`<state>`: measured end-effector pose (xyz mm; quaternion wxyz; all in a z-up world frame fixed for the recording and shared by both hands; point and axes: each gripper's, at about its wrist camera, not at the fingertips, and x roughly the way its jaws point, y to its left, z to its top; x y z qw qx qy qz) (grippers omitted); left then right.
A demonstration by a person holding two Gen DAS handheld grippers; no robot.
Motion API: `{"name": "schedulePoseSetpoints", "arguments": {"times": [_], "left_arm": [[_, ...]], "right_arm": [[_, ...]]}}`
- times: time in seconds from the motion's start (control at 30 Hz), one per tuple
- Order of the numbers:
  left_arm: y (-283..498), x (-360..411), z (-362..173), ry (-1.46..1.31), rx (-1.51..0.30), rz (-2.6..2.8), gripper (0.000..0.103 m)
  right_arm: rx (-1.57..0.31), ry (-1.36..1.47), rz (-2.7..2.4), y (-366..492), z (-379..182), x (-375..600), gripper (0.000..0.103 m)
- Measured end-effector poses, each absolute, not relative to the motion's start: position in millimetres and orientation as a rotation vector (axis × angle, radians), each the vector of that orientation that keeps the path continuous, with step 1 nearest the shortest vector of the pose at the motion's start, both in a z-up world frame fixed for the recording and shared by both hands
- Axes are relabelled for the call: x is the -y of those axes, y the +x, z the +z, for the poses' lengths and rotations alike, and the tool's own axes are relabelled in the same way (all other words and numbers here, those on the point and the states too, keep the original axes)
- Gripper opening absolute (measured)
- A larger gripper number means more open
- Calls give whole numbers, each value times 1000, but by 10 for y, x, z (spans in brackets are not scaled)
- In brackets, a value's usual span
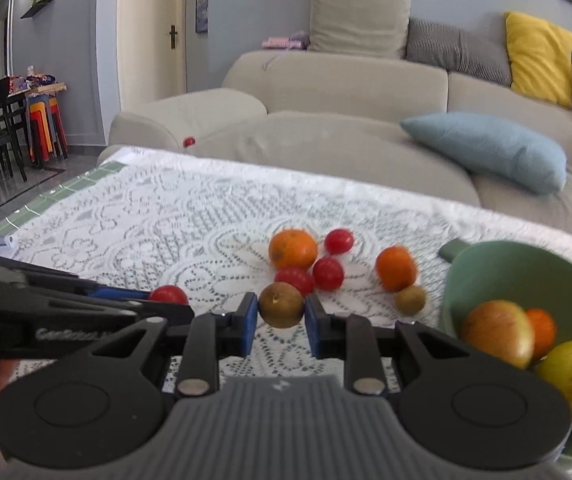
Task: Organize fruits
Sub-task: 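Carry the tomato and small brown fruit into the green colander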
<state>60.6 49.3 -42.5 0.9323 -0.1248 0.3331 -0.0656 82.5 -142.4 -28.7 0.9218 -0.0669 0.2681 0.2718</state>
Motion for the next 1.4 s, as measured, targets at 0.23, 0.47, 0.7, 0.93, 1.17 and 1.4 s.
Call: {"name": "schedulePoseSetpoints", "arguments": {"times": [0.23,0.47,0.7,0.93,1.17,1.4], "left_arm": [[660,-224,-232,-226,-656,-215,33],[807,219,-6,-178,-627,-340,33],[990,688,160,-107,-612,-453,33],[1198,1115,138,-54,-642,-537,33],[1425,1361,0,-7,-690,-552,33],[1557,1461,-123,7,-734,-559,33]], "right_arm": [[-503,-109,497,738,-45,1814,22],[-494,-86,397,762,110,2301,22],[-512,-102,294,865,132,2694,22],[-536,-110,228,1020,124,2941,22],[-581,-100,182,1195,54,3111,22],[-630,-103,158,1314,-92,3145,22]]}}
